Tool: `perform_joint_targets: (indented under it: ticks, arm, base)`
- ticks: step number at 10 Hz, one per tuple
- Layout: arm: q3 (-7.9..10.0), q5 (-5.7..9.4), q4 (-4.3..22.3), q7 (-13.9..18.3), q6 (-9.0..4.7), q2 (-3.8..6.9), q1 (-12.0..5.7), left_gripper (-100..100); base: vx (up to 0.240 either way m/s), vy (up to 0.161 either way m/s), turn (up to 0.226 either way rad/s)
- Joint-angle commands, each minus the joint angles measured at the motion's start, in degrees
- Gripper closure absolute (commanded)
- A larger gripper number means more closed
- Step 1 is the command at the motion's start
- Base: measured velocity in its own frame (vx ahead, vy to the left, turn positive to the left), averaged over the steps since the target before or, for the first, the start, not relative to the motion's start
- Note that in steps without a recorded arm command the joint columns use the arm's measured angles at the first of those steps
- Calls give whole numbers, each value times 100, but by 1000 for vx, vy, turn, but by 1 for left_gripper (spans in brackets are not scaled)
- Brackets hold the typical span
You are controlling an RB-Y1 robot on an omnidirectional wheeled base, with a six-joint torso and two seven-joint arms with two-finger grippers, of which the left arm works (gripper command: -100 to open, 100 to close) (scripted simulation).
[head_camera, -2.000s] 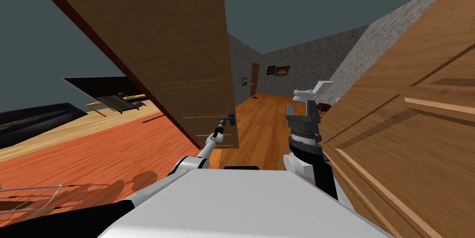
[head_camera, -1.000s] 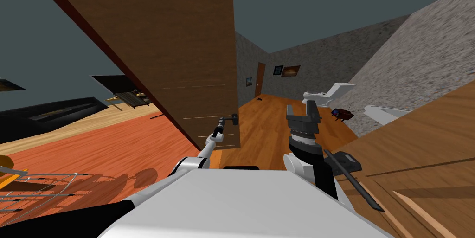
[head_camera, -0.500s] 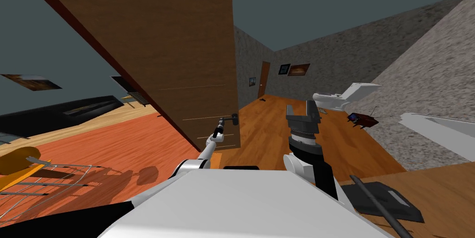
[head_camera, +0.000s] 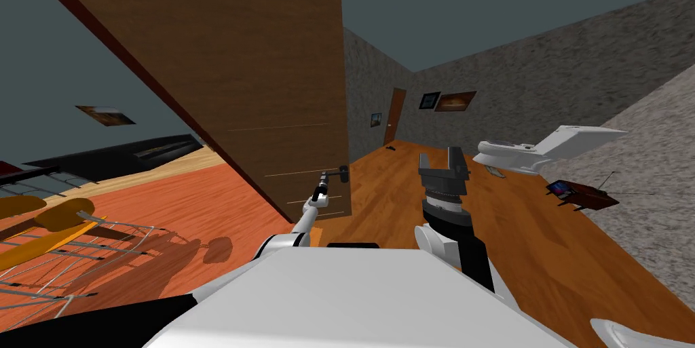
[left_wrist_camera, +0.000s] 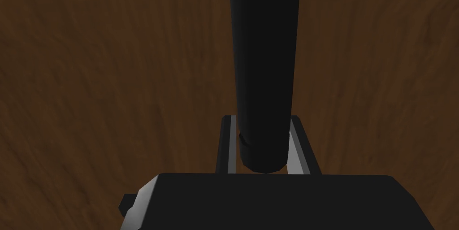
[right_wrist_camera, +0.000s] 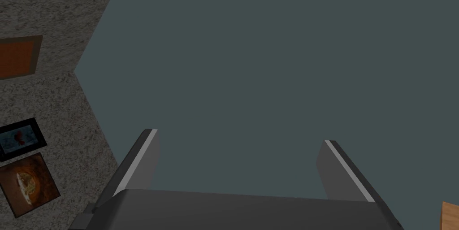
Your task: Push the door open
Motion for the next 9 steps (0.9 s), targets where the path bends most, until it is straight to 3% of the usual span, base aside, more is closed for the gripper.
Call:
perform_joint_targets:
  ticks: [1,3,9]
  arm:
    - [96,27,159,-28,-140,70,-101,100]
    - [207,41,150,-146,-138,-73,-106,100]
    - [345,59,139,-294,-136,-318,-112,100]
  base:
    - [115,-88,77]
    - [114,-107,129]
    - [60,-168,79]
